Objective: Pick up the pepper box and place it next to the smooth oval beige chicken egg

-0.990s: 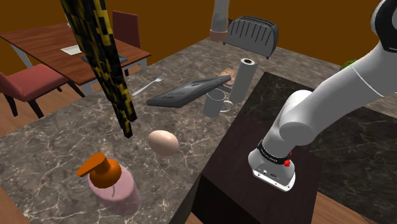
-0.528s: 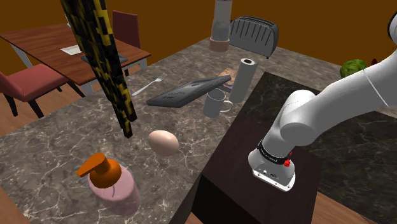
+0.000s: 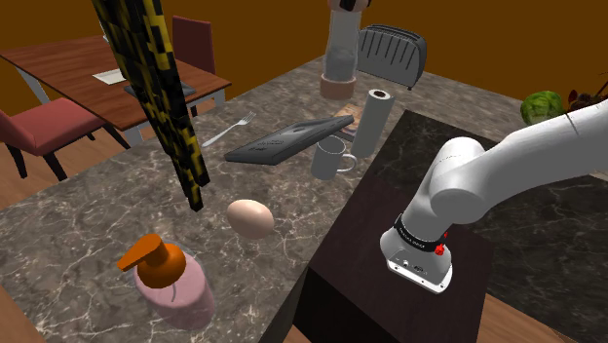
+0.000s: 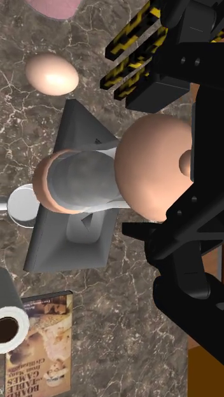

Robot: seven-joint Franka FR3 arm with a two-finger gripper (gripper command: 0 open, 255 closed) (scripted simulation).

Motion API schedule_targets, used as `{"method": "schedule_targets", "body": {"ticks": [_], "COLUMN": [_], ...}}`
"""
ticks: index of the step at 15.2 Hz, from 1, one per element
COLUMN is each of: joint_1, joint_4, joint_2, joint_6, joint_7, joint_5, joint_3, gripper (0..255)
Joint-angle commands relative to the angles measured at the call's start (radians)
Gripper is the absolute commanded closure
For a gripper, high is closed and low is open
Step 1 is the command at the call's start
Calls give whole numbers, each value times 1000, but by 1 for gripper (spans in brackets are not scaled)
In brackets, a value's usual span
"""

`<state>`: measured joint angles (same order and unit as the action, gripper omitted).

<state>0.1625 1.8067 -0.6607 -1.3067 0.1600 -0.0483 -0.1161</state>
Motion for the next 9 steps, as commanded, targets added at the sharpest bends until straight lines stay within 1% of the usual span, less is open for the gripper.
{"method": "schedule_targets", "body": {"ticks": [1,6,7,9], "joint_1": [6,21,22,25], "joint_4": [-3,-11,-14,31], "joint_2": [-16,-44,-46,-66], "joint_6": [16,43,46,22], "joint_7": [47,165,180,178], "joint_5": [-20,-77,-85,-88], "joint_3": [-38,-140,-153,-153], "gripper": [255,255,255,255]}}
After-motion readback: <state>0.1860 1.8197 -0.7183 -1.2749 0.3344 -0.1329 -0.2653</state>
